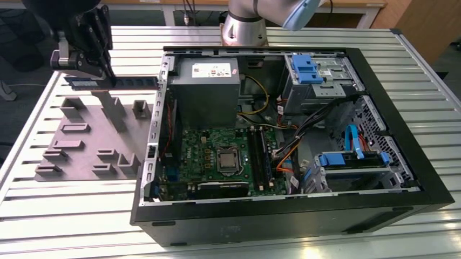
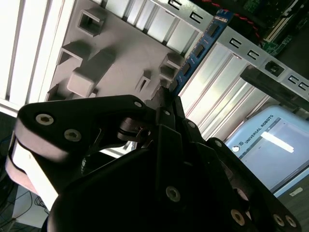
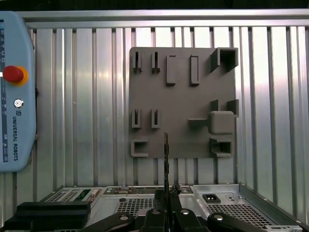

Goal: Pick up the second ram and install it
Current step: 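Pick up the second ram and move it above second insertion slot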

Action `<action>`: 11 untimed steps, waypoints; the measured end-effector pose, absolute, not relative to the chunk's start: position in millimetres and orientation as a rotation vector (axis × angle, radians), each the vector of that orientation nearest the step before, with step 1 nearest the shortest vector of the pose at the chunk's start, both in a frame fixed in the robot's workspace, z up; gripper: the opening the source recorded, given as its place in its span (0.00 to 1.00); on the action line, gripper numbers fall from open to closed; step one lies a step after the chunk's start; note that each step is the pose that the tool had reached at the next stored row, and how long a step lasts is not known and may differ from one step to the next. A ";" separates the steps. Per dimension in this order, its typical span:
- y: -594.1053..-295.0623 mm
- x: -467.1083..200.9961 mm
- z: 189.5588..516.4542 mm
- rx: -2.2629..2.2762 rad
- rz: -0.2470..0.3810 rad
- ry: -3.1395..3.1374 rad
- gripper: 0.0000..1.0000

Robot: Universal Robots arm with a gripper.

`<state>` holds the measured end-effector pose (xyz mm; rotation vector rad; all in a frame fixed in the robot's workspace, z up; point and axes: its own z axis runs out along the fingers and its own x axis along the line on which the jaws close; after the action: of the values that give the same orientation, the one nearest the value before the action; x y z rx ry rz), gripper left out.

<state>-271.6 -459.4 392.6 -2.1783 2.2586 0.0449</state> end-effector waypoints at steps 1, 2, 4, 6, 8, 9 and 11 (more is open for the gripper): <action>-459.4 -271.0 392.6 -2.178 0.045 2.259 0.14; -459.4 -270.4 392.6 -2.178 0.045 2.259 0.14; -459.4 -269.3 392.7 -2.178 0.045 2.259 0.14; -459.4 -268.1 392.6 -2.178 0.045 2.259 0.14; -459.4 -266.9 392.6 -2.178 0.045 2.259 0.14; -459.4 -266.4 392.6 -2.178 0.045 2.259 0.14; -459.4 -265.3 392.6 -2.178 0.045 2.259 0.14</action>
<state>-265.3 -459.4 392.6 -2.1783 2.2587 0.0447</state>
